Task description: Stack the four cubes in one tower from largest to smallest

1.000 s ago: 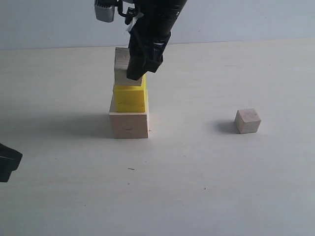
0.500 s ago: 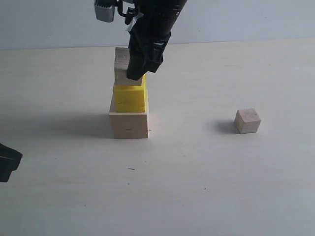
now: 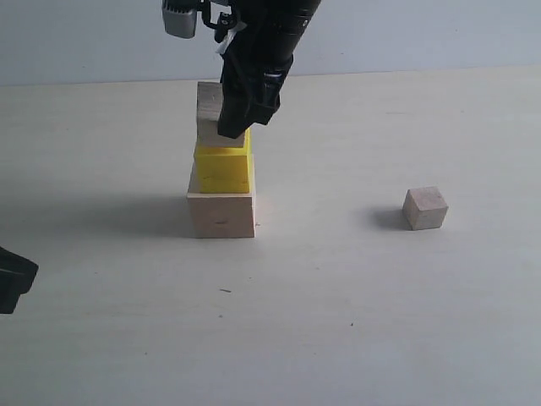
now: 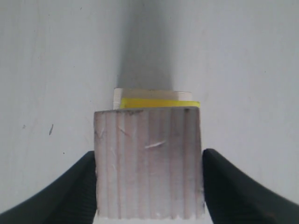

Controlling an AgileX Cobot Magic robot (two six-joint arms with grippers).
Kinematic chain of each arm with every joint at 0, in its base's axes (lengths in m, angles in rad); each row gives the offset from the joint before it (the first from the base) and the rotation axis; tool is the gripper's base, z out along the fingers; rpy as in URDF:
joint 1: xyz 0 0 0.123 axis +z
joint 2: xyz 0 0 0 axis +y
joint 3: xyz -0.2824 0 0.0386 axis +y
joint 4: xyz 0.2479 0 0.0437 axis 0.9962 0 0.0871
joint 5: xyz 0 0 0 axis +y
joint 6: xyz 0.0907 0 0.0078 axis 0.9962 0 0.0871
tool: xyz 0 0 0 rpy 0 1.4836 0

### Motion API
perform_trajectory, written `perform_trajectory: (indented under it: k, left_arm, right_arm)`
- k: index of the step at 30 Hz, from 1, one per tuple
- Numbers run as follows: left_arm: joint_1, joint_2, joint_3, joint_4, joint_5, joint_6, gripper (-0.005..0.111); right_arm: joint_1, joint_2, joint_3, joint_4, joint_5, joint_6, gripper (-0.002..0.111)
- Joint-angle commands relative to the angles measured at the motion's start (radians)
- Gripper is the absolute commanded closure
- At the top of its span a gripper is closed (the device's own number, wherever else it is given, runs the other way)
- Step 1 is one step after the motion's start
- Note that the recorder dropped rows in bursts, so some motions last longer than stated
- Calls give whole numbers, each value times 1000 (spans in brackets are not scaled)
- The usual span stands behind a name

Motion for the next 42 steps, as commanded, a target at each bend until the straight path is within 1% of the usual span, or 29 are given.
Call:
perform_trajectory:
  k: [1, 15, 20, 22, 29, 35, 42]
  left_arm:
    - [3, -6, 5, -3, 4, 5, 106]
    - [3, -6, 5, -3, 4, 5, 106]
    - [3, -6, 5, -3, 4, 5, 106]
    - [3, -6, 5, -3, 4, 5, 106]
    - [3, -6, 5, -3, 4, 5, 106]
    - [3, -6, 5, -2, 3, 5, 106]
    - [3, -6, 5, 0, 3, 5, 106]
  right_arm:
    - [-1, -2, 0, -2, -2, -1, 46]
    - [-1, -2, 0, -1, -19, 10, 46]
    - [-1, -2, 0, -1, -27, 31, 47]
    - [-1, -2, 0, -1, -27, 33, 53]
    - [-1, -2, 0, -1, -1, 33, 87]
    - [-1, -2, 0, -1, -1, 33, 108]
    - [-1, -2, 0, -1, -1, 25, 108]
